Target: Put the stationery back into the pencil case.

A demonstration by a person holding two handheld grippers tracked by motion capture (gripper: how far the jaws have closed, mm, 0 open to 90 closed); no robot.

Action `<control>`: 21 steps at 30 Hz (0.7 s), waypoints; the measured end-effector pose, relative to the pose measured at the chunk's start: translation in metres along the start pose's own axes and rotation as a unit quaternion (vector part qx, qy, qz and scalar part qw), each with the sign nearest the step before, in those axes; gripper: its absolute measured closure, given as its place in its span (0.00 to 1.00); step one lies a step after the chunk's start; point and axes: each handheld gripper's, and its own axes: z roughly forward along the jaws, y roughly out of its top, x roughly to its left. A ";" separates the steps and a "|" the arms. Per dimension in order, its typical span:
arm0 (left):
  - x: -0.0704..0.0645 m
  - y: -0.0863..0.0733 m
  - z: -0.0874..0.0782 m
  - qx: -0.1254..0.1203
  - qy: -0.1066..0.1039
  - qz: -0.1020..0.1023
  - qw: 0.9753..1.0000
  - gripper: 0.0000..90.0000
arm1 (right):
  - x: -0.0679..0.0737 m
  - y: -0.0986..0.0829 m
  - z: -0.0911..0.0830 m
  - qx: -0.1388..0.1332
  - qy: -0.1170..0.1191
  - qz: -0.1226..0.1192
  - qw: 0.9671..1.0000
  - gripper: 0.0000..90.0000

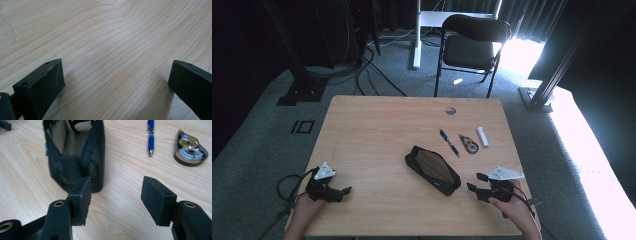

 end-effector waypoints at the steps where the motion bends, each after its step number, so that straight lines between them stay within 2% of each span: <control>1: 0.000 0.000 0.000 0.000 0.000 0.000 1.000 0.01 | -0.002 0.000 0.001 0.003 -0.001 0.002 1.000 0.43; 3: 0.000 0.000 0.000 0.000 0.000 0.000 1.000 0.01 | -0.005 -0.002 0.004 0.012 -0.008 -0.001 1.000 0.41; 6: 0.000 0.000 0.000 0.000 0.000 0.000 1.000 0.01 | -0.009 -0.004 0.009 0.013 -0.010 0.009 1.000 0.38; 10: 0.000 0.000 0.000 0.000 0.000 0.000 1.000 0.01 | -0.017 -0.005 0.015 0.022 -0.025 0.013 0.999 0.37; 13: 0.000 0.000 0.000 0.000 0.000 0.000 1.000 0.01 | -0.024 -0.005 0.018 0.019 -0.035 0.019 0.999 0.36; 17: 0.000 0.000 0.000 0.000 0.000 0.000 1.000 0.01 | -0.033 0.000 0.020 0.015 -0.056 0.025 0.998 0.36; 21: 0.000 0.000 0.000 -0.001 0.000 -0.001 1.000 0.01 | -0.039 0.009 0.025 0.015 -0.063 0.023 0.998 0.36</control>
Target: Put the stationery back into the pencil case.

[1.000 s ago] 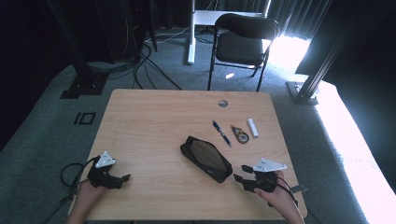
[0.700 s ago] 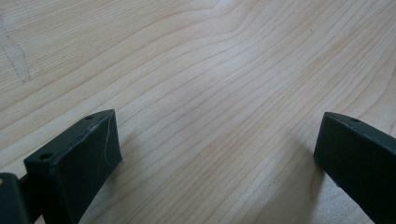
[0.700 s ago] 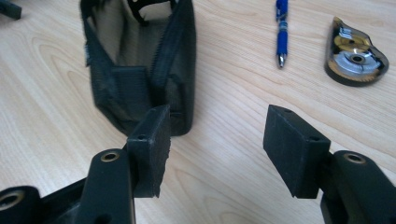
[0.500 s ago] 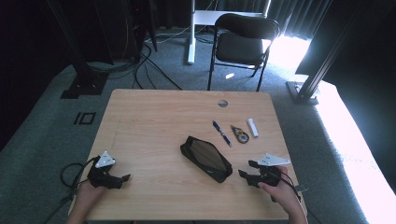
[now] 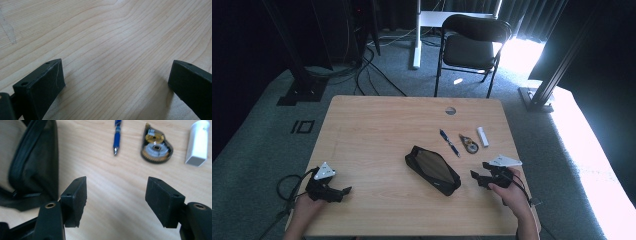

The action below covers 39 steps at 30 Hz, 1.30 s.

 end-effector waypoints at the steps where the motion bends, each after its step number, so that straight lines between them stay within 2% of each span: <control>1: 0.000 0.000 0.000 0.001 0.000 0.001 1.000 0.01 | -0.001 0.003 0.002 0.002 -0.001 -0.002 1.000 0.35; 3: 0.000 0.000 0.000 0.001 0.000 0.001 1.000 0.01 | -0.003 0.008 0.006 0.001 -0.006 -0.008 1.000 0.34; 13: 0.000 0.000 0.000 0.002 0.000 0.001 1.000 0.01 | -0.014 0.035 0.023 -0.008 -0.030 0.007 0.999 0.31; 19: 0.000 0.000 0.000 0.002 0.000 0.001 1.000 0.01 | -0.020 0.054 0.035 -0.006 -0.034 0.005 0.999 0.31; 23: 0.000 0.000 0.000 0.002 0.000 0.001 1.000 0.01 | -0.025 0.063 0.044 -0.003 -0.045 0.010 0.999 0.31; 31: 0.000 0.000 0.000 0.002 0.000 0.001 1.000 0.01 | -0.037 0.072 0.065 0.012 -0.066 0.019 0.998 0.32; 36: 0.000 0.000 0.000 0.002 0.000 0.001 1.000 0.01 | -0.040 0.075 0.079 0.014 -0.065 0.023 0.998 0.32; 39: 0.000 0.000 0.000 0.002 0.000 0.001 1.000 0.01 | -0.042 0.076 0.087 0.019 -0.076 0.021 0.997 0.33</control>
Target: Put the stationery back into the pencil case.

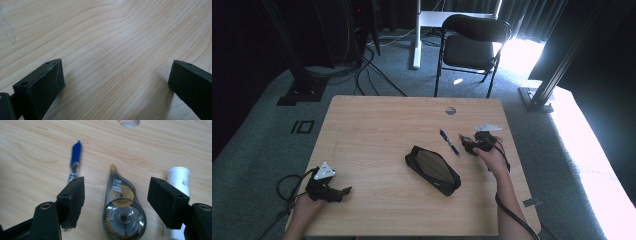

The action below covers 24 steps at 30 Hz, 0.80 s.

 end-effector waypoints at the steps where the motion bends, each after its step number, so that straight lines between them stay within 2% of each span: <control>1: 0.000 0.000 0.000 0.000 0.000 0.000 1.000 0.01 | -0.001 0.000 0.003 0.003 -0.001 0.002 1.000 0.33; 15: 0.000 0.000 0.000 0.000 0.000 0.000 1.000 0.01 | -0.004 -0.005 0.030 0.052 -0.022 -0.010 0.998 0.38; 19: 0.000 0.000 0.000 0.000 0.000 0.000 1.000 0.01 | -0.004 -0.006 0.031 0.050 -0.017 0.011 0.999 0.41; 21: 0.000 0.000 0.000 0.000 0.000 0.000 1.000 0.01 | -0.004 -0.007 0.031 0.048 -0.015 0.019 0.999 0.48; 22: 0.000 0.000 0.000 0.000 0.000 0.000 1.000 0.01 | -0.003 -0.007 0.031 0.045 -0.016 0.020 0.999 0.51; 24: 0.000 0.000 0.000 0.000 0.000 0.000 1.000 0.01 | -0.001 -0.007 0.030 0.045 -0.021 0.023 0.999 0.53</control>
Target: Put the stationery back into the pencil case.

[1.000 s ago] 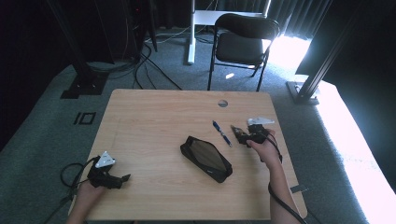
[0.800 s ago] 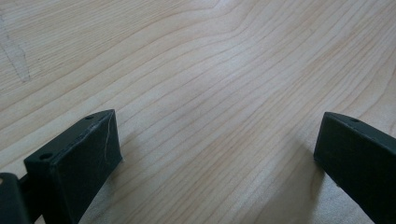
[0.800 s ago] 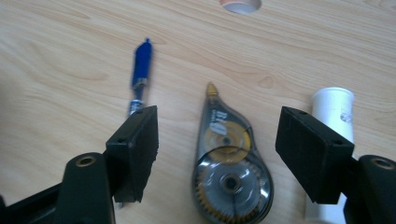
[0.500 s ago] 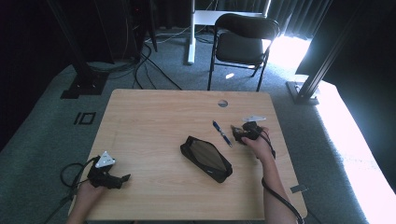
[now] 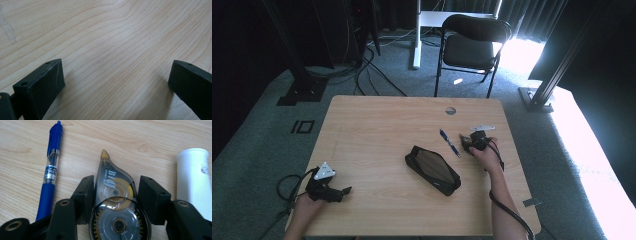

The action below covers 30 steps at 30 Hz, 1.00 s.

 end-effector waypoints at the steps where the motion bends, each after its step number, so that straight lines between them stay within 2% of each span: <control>1: 0.000 0.000 0.000 0.000 0.000 0.000 1.000 0.01 | 0.001 0.000 0.000 0.001 0.000 0.001 1.000 0.53; 9: 0.000 0.000 0.000 0.000 0.000 0.000 1.000 0.01 | 0.006 0.002 -0.003 0.005 -0.011 0.020 1.000 0.56; 11: 0.000 0.000 0.000 0.000 0.000 0.000 1.000 0.01 | 0.007 0.004 -0.006 0.007 -0.007 0.023 1.000 0.56; 24: 0.000 0.000 0.000 0.000 0.000 0.000 1.000 0.01 | 0.007 0.017 -0.034 -0.005 0.007 0.034 0.999 0.56; 30: 0.000 0.000 0.000 0.000 0.000 0.000 1.000 0.01 | 0.009 0.022 -0.051 -0.022 0.018 0.033 0.999 0.56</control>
